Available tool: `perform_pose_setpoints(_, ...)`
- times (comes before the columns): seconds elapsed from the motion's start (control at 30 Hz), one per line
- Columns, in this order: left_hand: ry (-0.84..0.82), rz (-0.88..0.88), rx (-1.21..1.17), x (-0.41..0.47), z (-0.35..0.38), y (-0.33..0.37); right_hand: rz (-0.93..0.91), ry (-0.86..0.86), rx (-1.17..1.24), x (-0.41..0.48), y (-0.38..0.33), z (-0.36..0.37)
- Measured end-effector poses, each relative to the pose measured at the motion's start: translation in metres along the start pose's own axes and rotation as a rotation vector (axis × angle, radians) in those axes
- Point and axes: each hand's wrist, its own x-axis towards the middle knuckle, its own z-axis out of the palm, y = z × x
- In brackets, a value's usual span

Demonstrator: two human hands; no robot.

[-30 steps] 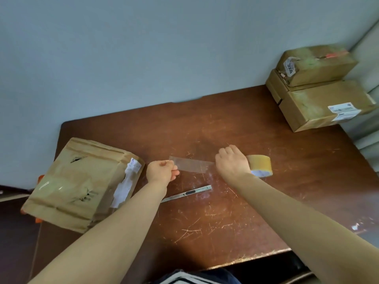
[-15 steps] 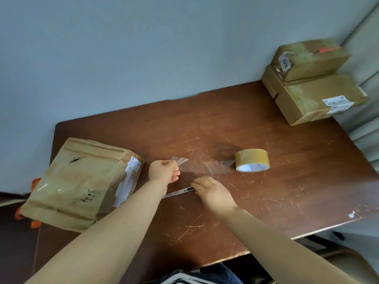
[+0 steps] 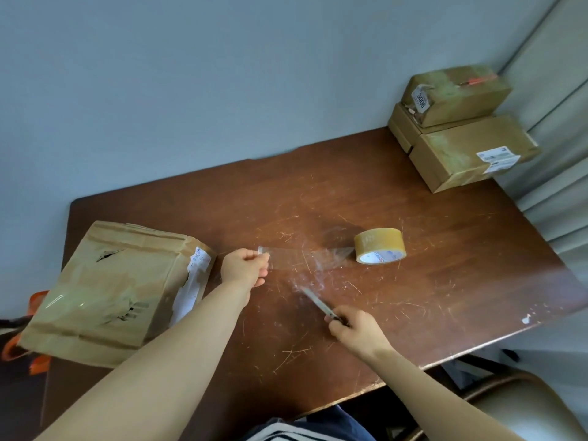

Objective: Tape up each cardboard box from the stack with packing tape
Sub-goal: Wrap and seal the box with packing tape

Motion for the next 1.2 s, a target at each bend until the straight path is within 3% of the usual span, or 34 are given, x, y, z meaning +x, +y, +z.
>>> perform_pose_setpoints(0.13, 0.008, 0.025, 0.010, -0.002, 0.000, -0.003, 0.049, 0.108, 0.198, 0.005, -0.016, -0.009)
perform_pose_setpoints(0.37, 0.031, 0.069, 0.010, -0.004, 0.001, -0.001, -0.009, 0.172, -0.210, 0.036, -0.048, -0.004)
perform_pose_setpoints(0.53, 0.046, 0.128, 0.040, -0.006, 0.003, 0.000, 0.011, 0.134, -0.366, 0.045, -0.048, 0.005)
perform_pose_setpoints(0.77, 0.013, 0.211, 0.144, -0.010, 0.000, 0.008, -0.077, 0.114, -0.193, 0.020, -0.013, 0.030)
perform_pose_setpoints(0.97, 0.025, 0.244, 0.180, -0.008, -0.027, 0.025, -0.171, 0.183, -0.344, 0.027, -0.020, 0.021)
perform_pose_setpoints(1.03, -0.045, 0.265, 0.160, -0.018, -0.029, 0.038, -0.174, 0.272, -0.118, 0.027, -0.028, 0.015)
perform_pose_setpoints(1.1, -0.115, 0.274, 0.132, -0.027, -0.032, 0.049, -0.085, 0.301, 0.362, 0.027, -0.049, 0.009)
perform_pose_setpoints(1.2, -0.253, 0.239, 0.037, -0.039, -0.047, 0.060, 0.037, 0.076, 0.926, 0.029, -0.083, -0.003)
